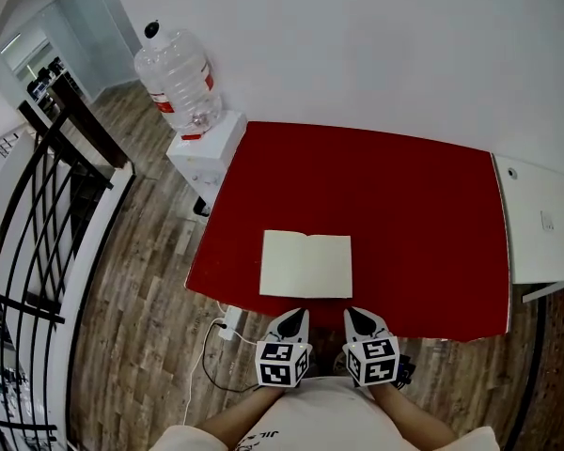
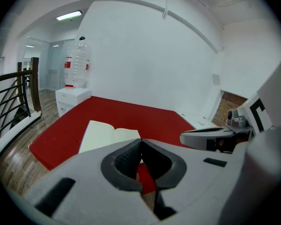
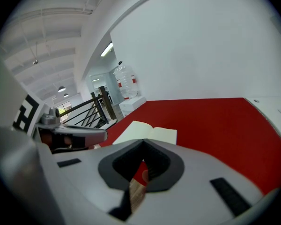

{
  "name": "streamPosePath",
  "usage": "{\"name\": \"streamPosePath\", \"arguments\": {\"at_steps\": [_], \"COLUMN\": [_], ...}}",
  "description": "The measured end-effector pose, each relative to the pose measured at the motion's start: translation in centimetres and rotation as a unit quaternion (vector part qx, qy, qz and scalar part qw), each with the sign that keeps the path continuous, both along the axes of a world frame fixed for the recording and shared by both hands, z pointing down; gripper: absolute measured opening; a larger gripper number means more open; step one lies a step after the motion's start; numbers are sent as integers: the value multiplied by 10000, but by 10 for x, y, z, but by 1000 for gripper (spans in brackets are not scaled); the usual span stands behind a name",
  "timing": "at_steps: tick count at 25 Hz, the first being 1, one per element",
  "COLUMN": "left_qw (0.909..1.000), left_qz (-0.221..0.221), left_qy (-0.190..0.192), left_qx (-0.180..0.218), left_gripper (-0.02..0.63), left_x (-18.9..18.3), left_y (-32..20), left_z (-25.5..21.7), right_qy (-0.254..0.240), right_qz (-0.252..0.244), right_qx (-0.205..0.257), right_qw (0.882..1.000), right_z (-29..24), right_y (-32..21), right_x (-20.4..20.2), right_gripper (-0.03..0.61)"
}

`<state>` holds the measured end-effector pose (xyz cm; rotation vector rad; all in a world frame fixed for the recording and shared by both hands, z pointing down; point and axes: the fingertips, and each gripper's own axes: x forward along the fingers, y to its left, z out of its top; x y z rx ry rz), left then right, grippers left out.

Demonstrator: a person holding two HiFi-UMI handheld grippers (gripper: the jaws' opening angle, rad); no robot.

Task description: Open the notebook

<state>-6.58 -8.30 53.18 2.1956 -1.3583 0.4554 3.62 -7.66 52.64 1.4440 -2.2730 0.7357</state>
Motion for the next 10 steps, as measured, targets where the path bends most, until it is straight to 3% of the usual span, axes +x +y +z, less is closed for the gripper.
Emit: {"name": "streamPosePath", "arguments": {"at_steps": [10], "left_qw": [10000], "left_qz": [34], "left_qy": [-20], "left_qx": [56], "left_gripper": [6], "left_x": [4], "left_y": [1], "left_z": [-2], "right_qy": [62], "right_qz": [13], "right_qx": [87], "right_qw": [9999], "right_z": [-5], "right_y": [2], "right_x": [2], "right_gripper": [5]}}
